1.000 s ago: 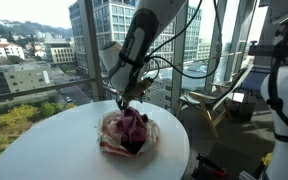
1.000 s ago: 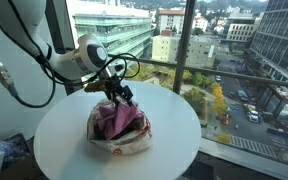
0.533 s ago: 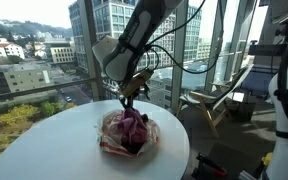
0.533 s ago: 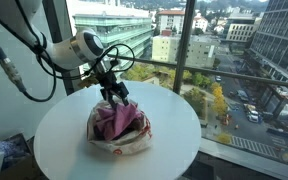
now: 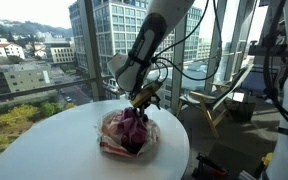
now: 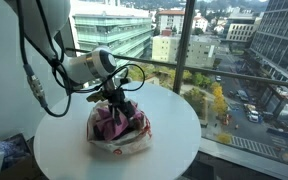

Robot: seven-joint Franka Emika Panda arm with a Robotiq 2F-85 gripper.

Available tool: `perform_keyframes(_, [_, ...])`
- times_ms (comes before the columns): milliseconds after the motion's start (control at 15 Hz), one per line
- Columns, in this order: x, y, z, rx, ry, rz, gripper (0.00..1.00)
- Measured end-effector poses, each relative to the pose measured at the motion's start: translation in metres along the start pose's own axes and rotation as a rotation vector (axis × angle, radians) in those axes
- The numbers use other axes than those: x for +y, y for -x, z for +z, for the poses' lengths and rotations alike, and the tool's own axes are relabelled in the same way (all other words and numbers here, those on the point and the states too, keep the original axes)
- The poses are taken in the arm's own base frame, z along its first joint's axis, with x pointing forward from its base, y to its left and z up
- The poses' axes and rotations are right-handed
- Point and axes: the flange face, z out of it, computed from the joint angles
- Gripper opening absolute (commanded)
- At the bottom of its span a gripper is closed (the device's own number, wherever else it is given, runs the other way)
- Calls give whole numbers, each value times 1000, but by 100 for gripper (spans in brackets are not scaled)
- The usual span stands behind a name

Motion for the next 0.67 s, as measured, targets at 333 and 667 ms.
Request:
perform_keyframes(333, [-21, -11, 46, 59, -46, 63, 100])
perform_keyframes(667, [-14, -17, 91, 84, -1, 135, 100])
